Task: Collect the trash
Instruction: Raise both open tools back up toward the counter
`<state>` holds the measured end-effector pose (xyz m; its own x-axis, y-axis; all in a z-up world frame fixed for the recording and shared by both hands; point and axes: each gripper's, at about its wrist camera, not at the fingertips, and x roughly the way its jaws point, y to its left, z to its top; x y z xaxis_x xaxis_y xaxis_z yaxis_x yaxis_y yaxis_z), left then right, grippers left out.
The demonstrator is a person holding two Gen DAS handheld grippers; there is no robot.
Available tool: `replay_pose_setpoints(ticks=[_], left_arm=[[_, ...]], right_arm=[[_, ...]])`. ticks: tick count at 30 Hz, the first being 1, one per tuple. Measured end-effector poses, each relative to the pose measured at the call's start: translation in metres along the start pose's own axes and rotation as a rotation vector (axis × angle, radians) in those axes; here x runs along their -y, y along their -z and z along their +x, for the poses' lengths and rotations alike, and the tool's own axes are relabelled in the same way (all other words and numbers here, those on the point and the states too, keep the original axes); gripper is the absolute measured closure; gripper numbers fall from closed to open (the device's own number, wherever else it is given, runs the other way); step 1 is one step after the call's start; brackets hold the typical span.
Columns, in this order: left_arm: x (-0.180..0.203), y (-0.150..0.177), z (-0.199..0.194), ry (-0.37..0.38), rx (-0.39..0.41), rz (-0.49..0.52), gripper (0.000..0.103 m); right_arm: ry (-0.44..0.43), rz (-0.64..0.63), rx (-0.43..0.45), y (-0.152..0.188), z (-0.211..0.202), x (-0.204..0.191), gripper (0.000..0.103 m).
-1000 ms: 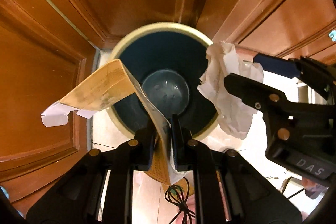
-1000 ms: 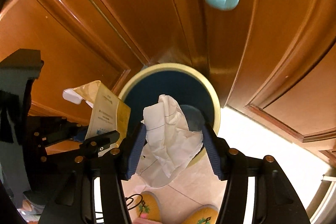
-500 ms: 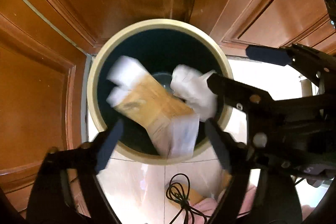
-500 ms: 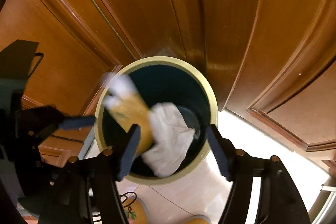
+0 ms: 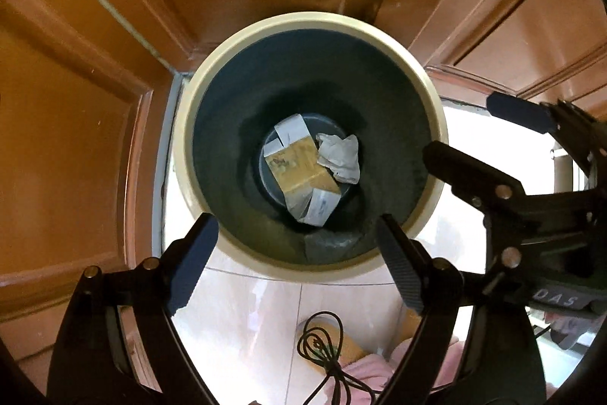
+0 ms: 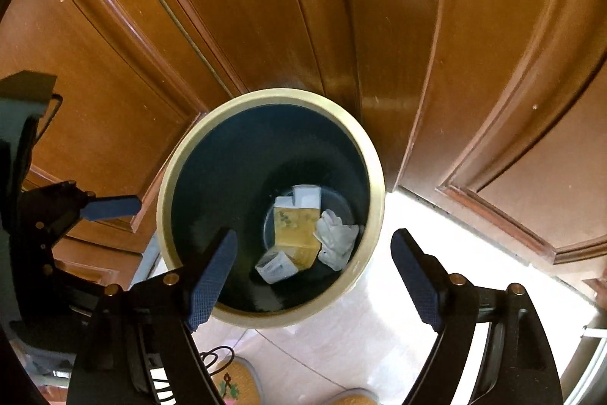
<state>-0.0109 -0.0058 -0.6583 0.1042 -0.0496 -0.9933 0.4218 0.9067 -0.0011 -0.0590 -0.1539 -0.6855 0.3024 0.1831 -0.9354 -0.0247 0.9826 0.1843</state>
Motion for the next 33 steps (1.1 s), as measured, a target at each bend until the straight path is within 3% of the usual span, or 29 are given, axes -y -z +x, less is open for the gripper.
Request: replay_pose_setpoints(ticks=[7,13,20,33], left_arm=[[-0.018,0.006,-0.017,-0.008,-0.023,-0.045,0.02],[-0.024,0.01,-0.081,-0.009,-0.029,-0.054,0.02],[-0.026,0.013,-0.192,0.007,-0.024,-0.073,0.02],[-0.03,0.016,-0.392,0.024,0.012,-0.099,0.02]], right_arm=[[-0.014,0.021,-0.037,0.0,0.002,0.005,0.019],[-0.023,0.087,-0.071,-0.011,-0.052,-0.004,0.019],[-0.02,0.124,-0.075,-0.027,-0.151,-0.016,0.019],[-0.031,0.107,0.006,-0.063,-0.364,-0.062,0.018]])
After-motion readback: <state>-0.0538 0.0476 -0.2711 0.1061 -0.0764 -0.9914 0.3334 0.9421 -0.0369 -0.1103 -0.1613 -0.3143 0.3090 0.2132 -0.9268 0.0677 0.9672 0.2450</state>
